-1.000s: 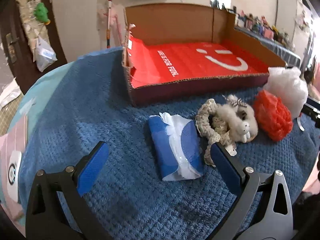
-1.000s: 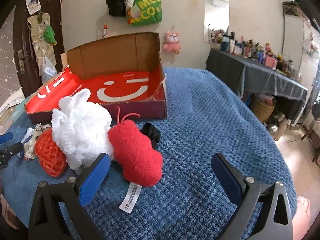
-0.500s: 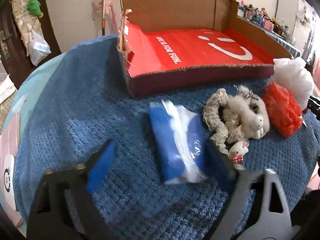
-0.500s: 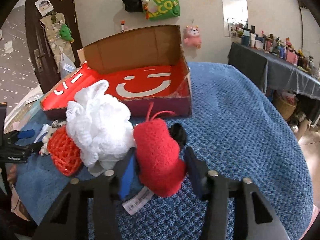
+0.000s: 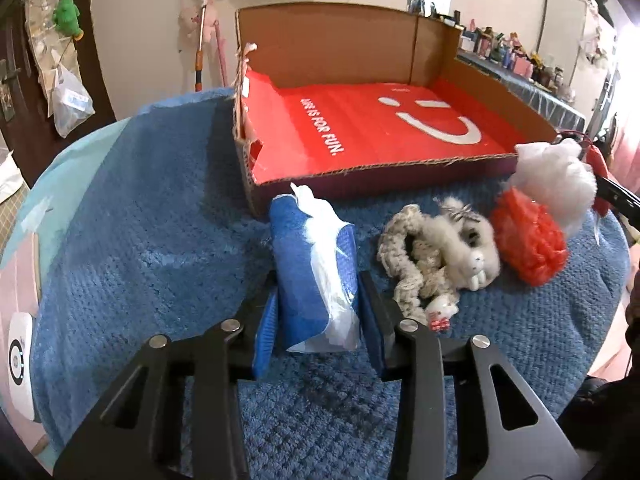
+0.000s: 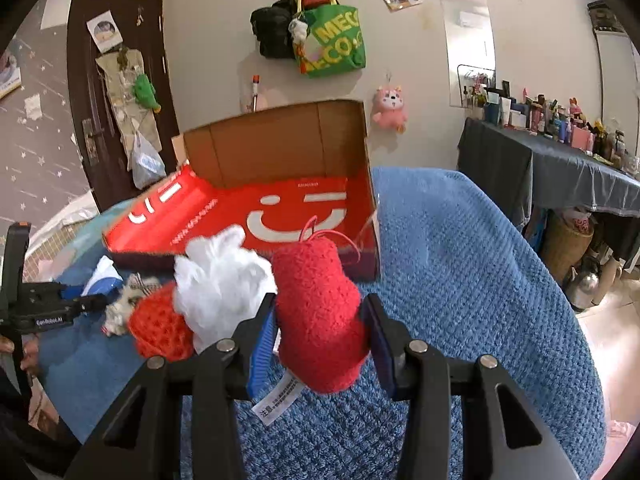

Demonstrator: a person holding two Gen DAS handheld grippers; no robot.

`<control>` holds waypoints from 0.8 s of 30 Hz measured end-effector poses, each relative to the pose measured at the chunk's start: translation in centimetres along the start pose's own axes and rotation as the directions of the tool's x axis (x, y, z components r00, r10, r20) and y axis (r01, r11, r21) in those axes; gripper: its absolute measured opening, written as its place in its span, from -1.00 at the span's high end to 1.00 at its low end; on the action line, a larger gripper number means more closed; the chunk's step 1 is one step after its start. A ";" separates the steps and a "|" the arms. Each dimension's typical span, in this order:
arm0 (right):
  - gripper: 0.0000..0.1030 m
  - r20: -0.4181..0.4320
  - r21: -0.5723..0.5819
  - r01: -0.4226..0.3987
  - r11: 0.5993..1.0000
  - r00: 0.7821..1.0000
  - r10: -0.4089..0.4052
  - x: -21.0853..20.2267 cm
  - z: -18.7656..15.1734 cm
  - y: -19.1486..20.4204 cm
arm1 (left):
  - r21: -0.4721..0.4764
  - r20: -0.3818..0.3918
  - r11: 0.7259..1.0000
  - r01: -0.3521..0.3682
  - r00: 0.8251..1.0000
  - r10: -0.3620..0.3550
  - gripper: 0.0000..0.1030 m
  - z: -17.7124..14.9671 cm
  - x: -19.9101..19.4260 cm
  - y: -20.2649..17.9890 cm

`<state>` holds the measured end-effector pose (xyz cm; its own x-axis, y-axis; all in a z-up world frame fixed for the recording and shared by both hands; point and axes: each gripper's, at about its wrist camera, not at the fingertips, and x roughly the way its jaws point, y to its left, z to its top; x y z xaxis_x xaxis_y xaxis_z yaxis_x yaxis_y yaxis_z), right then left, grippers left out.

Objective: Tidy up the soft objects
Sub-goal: 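Carry the packet with the left tool while the right tool carries the sponge into the box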

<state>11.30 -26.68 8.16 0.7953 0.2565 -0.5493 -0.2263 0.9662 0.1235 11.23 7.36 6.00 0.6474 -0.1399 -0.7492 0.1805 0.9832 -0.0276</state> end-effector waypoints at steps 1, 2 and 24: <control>0.11 0.005 0.003 -0.001 1.000 1.000 0.001 -0.1 0.1 0.0 | 0.002 0.005 1.000 0.003 1.000 -0.003 0.32 0.1 -0.2 -0.1; 0.11 0.010 0.004 0.000 1.000 1.000 0.000 -0.3 0.0 -0.1 | 0.005 0.009 1.000 0.004 1.000 -0.005 0.32 0.1 -0.4 -0.2; 0.11 0.113 -0.106 -0.062 0.993 0.991 0.073 0.4 8.3 1.6 | 0.097 0.129 0.994 0.056 0.989 -0.068 0.32 10.1 -1.7 -0.8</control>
<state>15.96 -24.81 14.98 0.8351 0.3281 -0.4416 -0.3329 0.9404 0.0691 17.43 5.60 14.02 0.7238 -0.2207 -0.6537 0.2876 0.9577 -0.0049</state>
